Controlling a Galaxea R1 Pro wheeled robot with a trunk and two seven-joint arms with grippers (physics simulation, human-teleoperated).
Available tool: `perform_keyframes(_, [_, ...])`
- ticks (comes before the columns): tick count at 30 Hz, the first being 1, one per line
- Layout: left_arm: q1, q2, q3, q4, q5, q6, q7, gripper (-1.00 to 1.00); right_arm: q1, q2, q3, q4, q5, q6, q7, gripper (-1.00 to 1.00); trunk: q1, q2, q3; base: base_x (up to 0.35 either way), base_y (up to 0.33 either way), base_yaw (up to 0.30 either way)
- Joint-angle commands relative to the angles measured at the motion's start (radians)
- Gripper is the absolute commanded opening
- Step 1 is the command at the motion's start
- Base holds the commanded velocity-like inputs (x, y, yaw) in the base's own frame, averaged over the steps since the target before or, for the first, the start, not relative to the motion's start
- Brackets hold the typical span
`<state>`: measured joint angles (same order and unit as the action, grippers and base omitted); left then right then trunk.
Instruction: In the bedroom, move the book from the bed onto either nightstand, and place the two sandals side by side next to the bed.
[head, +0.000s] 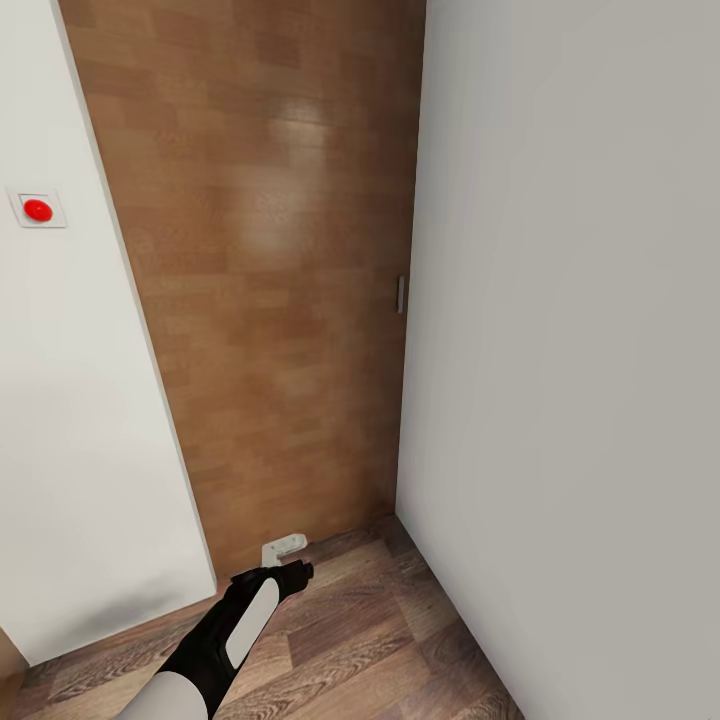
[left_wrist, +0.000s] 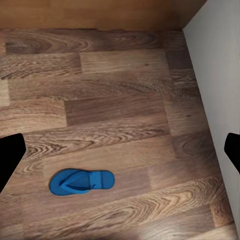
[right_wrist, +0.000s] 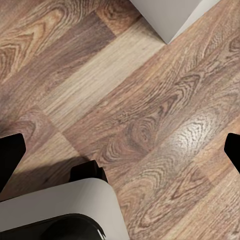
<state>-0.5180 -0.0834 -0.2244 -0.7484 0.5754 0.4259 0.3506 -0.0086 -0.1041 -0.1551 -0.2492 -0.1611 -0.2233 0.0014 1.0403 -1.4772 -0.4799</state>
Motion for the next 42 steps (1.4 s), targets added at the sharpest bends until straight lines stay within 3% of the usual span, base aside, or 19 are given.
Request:
perform_keyframes(1, [-0.001, 0.001, -0.004, -0.002, 0.010, 0.002, 0.010, 1.00, -0.001, 0.000, 0.003, 0.001, -0.010, -0.004, 0.000, 1.00, 0.004, -0.008, -0.004, 0.000, 0.000, 0.000])
perform_keyframes(28, [-0.002, 0.002, -0.007, -0.002, 0.008, 0.002, 0.007, 1.00, -0.001, 0.000, 0.003, 0.001, -0.010, -0.004, 0.000, 1.00, 0.107, -0.197, -0.089, 0.000, 0.000, 0.000])
perform_keyframes(33, [-0.001, 0.004, -0.064, -0.003, -0.004, 0.018, 0.008, 1.00, -0.001, 0.000, 0.003, 0.001, -0.010, -0.004, 0.000, 1.00, 0.127, -0.232, -0.105, 0.000, 0.000, 0.000])
perform_keyframes(36, [-0.002, 0.005, -0.105, -0.003, -0.053, 0.066, 0.007, 1.00, -0.001, 0.000, 0.003, 0.001, -0.010, -0.004, 0.000, 1.00, 0.138, -0.253, -0.114, 0.000, 0.000, 0.000])
perform_keyframes(41, [-0.002, 0.003, -0.186, -0.003, -0.238, 0.163, 0.002, 1.00, -0.001, 0.000, 0.003, 0.001, -0.010, -0.004, 0.000, 1.00, 0.157, -0.288, -0.130, 0.000, 0.000, 0.000])
perform_keyframes(42, [-0.002, 0.003, -0.197, -0.002, -0.258, 0.168, 0.000, 1.00, -0.001, 0.000, 0.003, 0.001, -0.010, -0.004, 0.000, 1.00, 0.161, -0.295, -0.133, 0.000, 0.000, 0.000])
